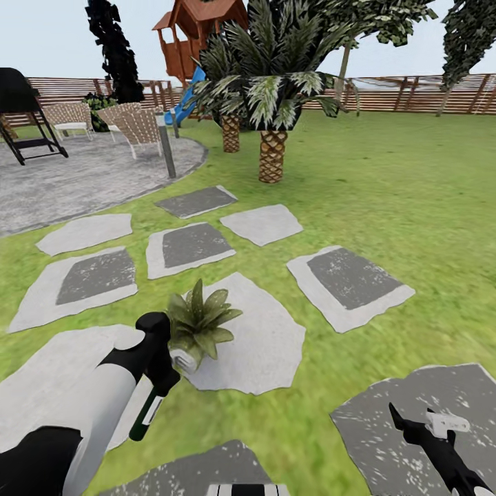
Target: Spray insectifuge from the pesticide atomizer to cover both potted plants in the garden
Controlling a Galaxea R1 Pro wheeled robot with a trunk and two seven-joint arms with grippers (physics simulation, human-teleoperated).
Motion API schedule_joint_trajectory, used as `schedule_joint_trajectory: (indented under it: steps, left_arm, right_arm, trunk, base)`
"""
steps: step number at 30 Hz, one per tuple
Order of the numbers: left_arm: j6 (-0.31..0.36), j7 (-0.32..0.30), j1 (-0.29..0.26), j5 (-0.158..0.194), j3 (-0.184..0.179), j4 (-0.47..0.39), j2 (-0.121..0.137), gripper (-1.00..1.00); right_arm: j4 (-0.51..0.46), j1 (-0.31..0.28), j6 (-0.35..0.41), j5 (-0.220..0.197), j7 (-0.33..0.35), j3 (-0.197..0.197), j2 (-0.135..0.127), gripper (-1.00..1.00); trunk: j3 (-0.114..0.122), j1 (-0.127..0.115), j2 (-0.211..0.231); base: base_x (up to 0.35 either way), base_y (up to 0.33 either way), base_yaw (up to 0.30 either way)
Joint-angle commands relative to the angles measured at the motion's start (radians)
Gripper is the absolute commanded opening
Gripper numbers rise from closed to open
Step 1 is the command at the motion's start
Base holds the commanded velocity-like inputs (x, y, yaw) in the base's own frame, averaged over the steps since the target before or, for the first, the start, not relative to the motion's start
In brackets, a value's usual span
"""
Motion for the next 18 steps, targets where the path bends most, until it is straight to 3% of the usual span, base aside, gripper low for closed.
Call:
schedule_joint_trajectory:
  steps: [1,8,11,15,18]
  left_arm:
    - [0.01,-0.011,0.001,-0.008,-0.004,0.002,0.002,-1.0]
    - [0.011,-0.011,0.029,-0.004,-0.001,0.003,0.011,-1.0]
    - [0.014,0.0,0.037,-0.003,0.003,-0.001,0.004,-1.0]
    - [0.025,0.079,0.039,-0.004,0.006,-0.006,-0.005,-1.0]
    - [0.025,0.094,0.039,-0.004,0.046,-0.008,-0.006,-1.0]
  right_arm:
    - [0.001,-0.001,-0.003,0.003,0.009,-0.007,0.001,1.0]
    - [0.001,-0.001,-0.003,0.004,0.009,-0.007,0.001,1.0]
    - [0.002,-0.001,-0.003,0.004,0.009,-0.008,0.001,1.0]
    - [0.002,-0.001,-0.002,0.005,0.009,-0.007,0.001,1.0]
    - [0.002,-0.001,-0.002,0.005,0.009,-0.007,0.001,1.0]
  trunk:
    - [-0.001,-0.001,0.0]
    - [-0.001,-0.001,0.0]
    - [-0.001,-0.001,0.0]
    - [-0.001,-0.001,0.0]
    - [-0.001,-0.001,0.0]
  base:
    - [-0.232,-0.178,0.277]
    - [-0.071,-0.049,0.268]
    - [-0.003,-0.002,0.073]
    - [0.0,0.0,0.01]
    - [0.0,0.0,0.0]
